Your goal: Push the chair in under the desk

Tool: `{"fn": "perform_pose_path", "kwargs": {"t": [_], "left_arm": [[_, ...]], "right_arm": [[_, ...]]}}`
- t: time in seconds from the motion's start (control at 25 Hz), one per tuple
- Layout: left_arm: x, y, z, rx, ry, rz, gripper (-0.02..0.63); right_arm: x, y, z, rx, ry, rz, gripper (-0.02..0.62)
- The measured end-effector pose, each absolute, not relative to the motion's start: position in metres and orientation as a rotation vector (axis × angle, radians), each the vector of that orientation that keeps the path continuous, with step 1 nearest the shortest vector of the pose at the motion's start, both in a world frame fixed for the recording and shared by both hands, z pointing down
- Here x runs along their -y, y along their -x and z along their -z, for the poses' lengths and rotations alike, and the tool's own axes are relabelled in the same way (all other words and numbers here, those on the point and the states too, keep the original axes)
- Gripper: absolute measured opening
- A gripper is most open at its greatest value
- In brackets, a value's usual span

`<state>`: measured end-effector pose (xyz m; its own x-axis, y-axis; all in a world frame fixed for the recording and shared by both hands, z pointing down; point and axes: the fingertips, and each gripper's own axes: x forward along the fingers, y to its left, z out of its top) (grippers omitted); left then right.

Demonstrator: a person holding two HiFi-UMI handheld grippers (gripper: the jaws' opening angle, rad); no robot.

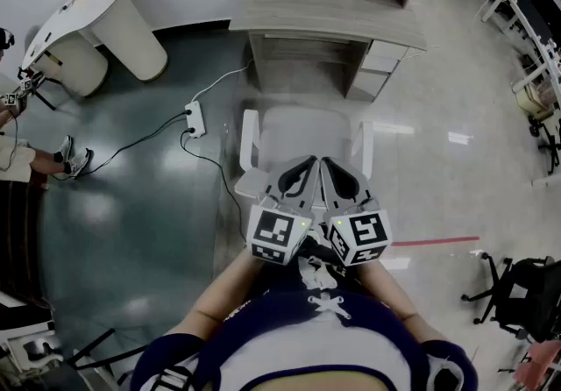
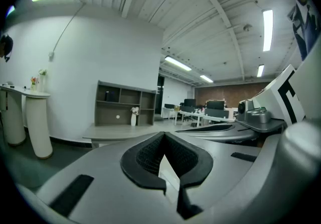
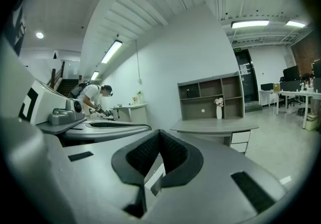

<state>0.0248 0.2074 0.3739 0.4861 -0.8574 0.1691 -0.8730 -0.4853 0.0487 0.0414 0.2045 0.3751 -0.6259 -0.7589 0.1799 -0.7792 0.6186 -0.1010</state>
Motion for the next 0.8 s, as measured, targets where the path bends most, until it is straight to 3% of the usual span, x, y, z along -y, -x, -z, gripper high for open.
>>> {"fn": "perform_pose_path", "kwargs": {"t": [0.8], "left_arm": [[-0.229,-0.004,-0.439,1.243,-2.616,-0.587,0.009]], "right_arm": [[-0.245,-0.051,-0.471,2.424,-0.831,-0.156,0.011]]}}
